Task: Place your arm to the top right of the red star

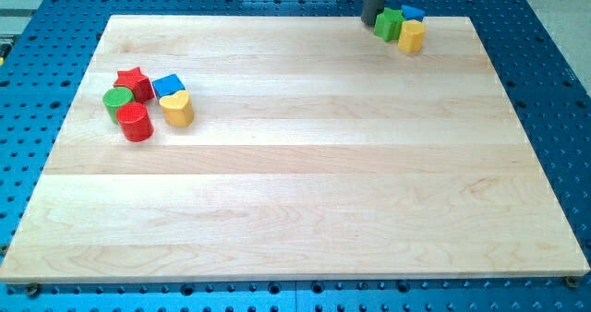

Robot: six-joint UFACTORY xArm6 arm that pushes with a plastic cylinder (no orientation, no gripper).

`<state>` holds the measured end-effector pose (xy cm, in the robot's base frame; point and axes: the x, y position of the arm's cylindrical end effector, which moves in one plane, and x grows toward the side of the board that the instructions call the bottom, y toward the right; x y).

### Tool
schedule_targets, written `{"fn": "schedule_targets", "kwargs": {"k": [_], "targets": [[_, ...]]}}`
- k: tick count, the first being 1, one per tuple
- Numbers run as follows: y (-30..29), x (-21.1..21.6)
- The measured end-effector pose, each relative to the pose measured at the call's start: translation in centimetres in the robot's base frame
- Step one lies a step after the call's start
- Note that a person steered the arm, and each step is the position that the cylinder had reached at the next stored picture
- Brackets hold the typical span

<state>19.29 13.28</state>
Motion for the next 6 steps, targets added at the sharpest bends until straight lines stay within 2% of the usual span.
{"fn": "schedule_targets", "kwargs": {"k": [1, 2, 4, 6], "targets": [[0.0, 0.0], [-3.8, 0.5], [-16.5, 7.2], [-29.4, 10.5]]}}
